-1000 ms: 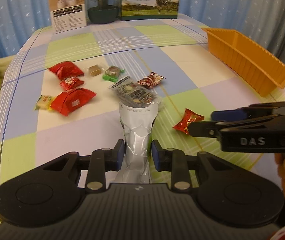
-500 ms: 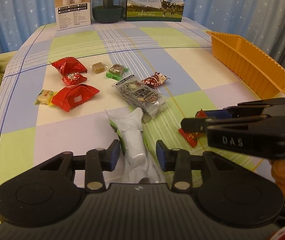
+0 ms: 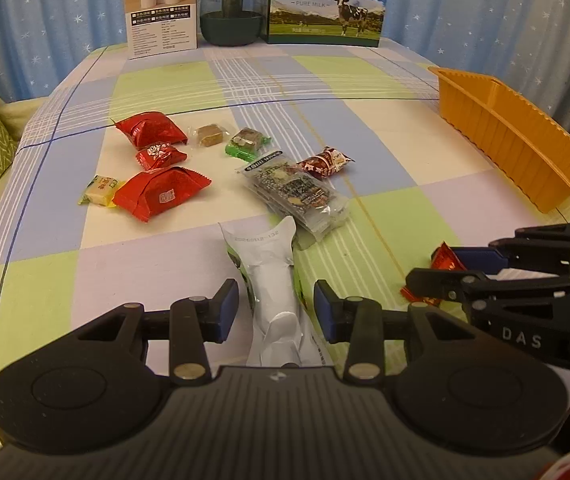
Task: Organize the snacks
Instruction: 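Carry the pouch and red candy over the orange tray with both tools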
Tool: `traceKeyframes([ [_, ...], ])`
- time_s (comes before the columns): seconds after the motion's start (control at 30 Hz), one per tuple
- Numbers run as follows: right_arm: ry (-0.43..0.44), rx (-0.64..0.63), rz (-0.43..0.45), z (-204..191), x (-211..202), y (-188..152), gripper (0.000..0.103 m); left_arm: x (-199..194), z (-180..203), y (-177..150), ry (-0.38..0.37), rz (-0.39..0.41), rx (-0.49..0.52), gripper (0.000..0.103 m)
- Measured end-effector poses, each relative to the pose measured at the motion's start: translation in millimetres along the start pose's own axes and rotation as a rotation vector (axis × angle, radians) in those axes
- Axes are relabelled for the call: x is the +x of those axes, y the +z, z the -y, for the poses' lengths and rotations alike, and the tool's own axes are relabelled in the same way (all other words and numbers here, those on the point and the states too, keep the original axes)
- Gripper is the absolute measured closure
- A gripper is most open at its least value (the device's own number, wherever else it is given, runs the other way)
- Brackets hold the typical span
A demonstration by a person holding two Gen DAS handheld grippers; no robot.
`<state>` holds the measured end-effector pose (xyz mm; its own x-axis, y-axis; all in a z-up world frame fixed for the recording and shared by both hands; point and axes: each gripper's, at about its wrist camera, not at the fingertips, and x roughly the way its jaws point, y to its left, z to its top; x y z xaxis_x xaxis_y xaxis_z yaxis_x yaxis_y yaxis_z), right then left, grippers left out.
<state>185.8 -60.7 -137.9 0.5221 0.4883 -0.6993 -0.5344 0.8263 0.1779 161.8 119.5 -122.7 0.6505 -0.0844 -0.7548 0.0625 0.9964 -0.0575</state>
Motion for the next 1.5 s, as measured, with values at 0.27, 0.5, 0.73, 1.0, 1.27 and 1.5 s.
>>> traceKeyframes([
  [0.27, -0.007, -0.001, -0.002, 3.3, -11.3, -9.7, 0.071, 2.0, 8.8, -2.6, 0.035, 0.0, 0.026, 0.066],
  [0.5, -0.014, 0.016, -0.002, 5.2, -17.8, -14.4, 0.071, 3.2, 16.5, -4.8, 0.054, -0.001, 0.047, 0.077],
  [0.73, -0.031, 0.051, 0.023, 12.3, -31.4, -16.3, 0.081, -3.9, 26.0, -6.8, 0.072, 0.007, 0.045, 0.077],
  [1.0, -0.096, 0.085, 0.095, 32.7, -67.1, -12.1, 0.081, -31.0, 53.5, -4.1, 0.061, 0.046, -0.019, 0.077],
  [1.27, -0.228, 0.161, 0.202, 91.4, -128.6, -4.5, 0.08, -43.3, 124.8, 28.7, -0.049, 0.103, 0.041, 0.077],
  [1.5, -0.343, 0.238, 0.246, 161.3, -163.4, -2.7, 0.08, -26.8, 198.8, 72.2, -0.168, 0.143, 0.074, 0.077],
])
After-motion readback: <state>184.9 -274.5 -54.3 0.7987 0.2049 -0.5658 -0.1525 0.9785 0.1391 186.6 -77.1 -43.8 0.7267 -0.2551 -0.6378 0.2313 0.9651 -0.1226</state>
